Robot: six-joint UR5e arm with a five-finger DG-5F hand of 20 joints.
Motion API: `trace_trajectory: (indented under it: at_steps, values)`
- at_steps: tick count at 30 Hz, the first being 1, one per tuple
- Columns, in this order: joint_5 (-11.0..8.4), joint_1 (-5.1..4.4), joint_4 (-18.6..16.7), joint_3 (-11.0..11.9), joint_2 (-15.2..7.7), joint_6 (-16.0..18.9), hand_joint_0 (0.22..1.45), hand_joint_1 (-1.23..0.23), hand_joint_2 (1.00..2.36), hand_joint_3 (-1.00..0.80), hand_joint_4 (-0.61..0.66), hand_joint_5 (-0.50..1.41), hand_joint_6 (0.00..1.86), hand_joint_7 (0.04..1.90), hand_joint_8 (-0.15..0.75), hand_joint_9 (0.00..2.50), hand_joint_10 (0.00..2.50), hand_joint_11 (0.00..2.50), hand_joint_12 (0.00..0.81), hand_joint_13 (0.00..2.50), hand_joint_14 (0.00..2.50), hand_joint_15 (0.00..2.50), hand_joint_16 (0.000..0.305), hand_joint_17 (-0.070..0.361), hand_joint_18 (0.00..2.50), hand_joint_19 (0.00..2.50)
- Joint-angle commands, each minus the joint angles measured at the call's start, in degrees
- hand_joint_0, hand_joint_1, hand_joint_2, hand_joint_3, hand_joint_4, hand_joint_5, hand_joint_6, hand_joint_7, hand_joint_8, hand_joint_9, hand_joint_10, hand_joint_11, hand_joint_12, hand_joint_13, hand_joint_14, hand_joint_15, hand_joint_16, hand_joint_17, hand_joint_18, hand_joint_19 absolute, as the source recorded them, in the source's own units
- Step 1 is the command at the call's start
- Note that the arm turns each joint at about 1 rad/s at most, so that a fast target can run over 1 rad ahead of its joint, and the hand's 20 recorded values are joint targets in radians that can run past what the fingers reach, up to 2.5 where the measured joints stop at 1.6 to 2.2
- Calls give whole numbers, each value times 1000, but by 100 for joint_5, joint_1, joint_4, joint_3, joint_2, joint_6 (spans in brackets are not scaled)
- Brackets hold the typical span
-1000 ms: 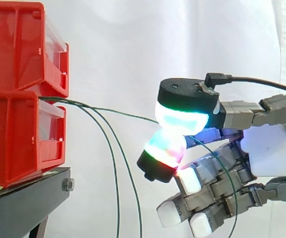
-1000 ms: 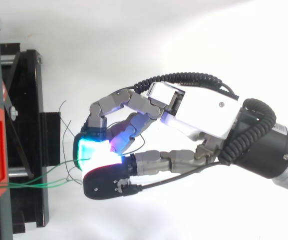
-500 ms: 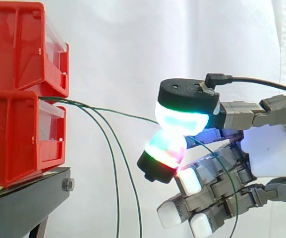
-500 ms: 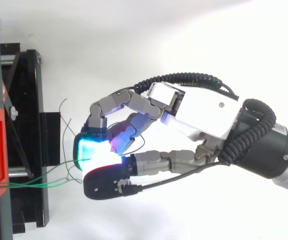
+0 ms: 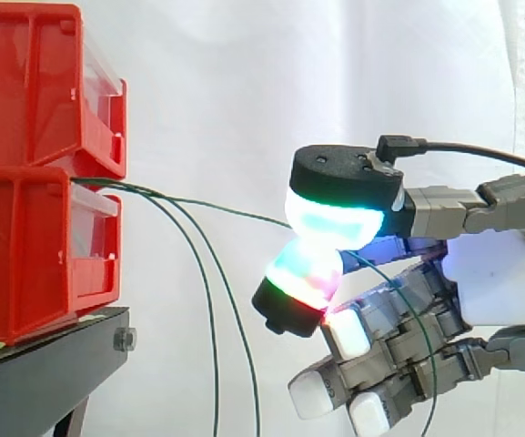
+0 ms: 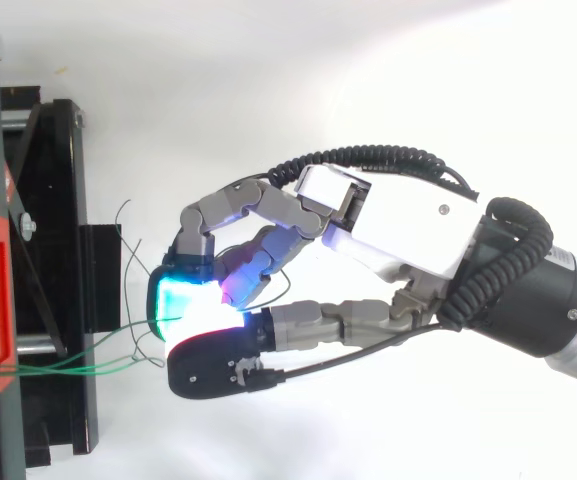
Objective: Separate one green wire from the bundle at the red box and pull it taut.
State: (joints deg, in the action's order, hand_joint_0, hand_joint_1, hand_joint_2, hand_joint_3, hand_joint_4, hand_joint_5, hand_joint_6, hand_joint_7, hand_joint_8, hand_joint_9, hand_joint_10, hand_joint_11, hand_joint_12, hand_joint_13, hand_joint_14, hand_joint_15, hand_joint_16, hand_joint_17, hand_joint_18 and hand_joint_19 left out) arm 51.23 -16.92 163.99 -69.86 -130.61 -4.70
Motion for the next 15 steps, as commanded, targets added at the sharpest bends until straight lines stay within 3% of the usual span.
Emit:
trace_trajectory:
  at_steps: [1,15]
  values:
    - [1,5,2,-2,0,-4,655,-825,1014,-149,-123,-117,917,1144,238,1128,17,507,308,825,14,372,49,109,722,583]
    - [1,5,2,-2,0,-4,656,-827,1014,-144,-123,-117,916,1149,240,1133,17,518,309,825,14,376,49,110,721,577]
